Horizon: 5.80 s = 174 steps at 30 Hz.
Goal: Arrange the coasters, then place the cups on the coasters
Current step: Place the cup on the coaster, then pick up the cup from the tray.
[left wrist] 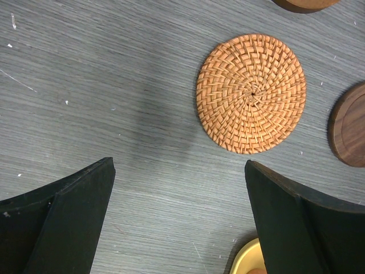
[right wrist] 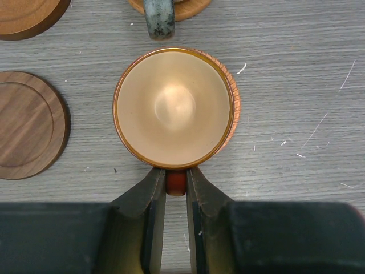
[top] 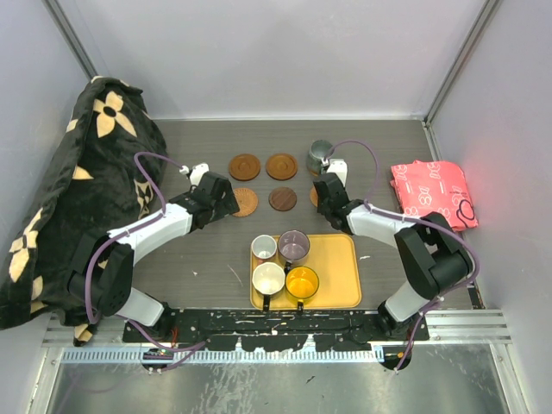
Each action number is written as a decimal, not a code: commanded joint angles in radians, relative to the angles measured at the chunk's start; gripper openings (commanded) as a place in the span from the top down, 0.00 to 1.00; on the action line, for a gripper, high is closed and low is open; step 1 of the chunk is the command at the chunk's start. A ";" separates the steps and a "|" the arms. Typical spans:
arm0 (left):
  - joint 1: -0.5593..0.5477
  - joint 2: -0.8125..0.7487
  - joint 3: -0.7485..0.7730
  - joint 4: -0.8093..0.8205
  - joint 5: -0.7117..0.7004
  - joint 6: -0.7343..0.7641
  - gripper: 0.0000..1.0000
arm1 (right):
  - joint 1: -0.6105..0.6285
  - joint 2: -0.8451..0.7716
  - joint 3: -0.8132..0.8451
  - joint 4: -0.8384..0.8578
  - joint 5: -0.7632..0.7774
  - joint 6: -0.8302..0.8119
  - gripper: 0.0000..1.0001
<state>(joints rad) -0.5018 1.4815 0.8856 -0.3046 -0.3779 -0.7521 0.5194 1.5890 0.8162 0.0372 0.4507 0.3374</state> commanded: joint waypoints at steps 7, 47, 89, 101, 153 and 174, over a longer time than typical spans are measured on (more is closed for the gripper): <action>0.008 0.001 0.015 0.039 -0.001 -0.009 0.02 | -0.007 0.014 0.044 0.074 0.006 0.001 0.99; 0.009 -0.012 0.013 0.038 0.004 -0.009 0.02 | -0.018 0.028 0.049 0.018 -0.005 0.029 0.65; 0.011 -0.034 0.004 0.037 0.008 -0.015 0.02 | 0.511 -0.505 0.013 -0.657 0.028 0.406 0.59; 0.011 -0.052 -0.005 0.038 0.011 -0.015 0.02 | 0.619 -0.557 -0.005 -0.738 0.038 0.529 0.61; 0.011 -0.028 -0.002 0.039 0.007 -0.017 0.02 | 0.926 -0.484 0.037 -0.876 -0.185 0.747 0.59; 0.011 -0.020 -0.002 0.041 0.007 -0.018 0.02 | 0.927 -0.410 -0.010 -0.831 -0.135 0.786 0.61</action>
<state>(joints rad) -0.4957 1.4677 0.8799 -0.3035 -0.3622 -0.7696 1.4403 1.1587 0.8078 -0.8303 0.2867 1.1061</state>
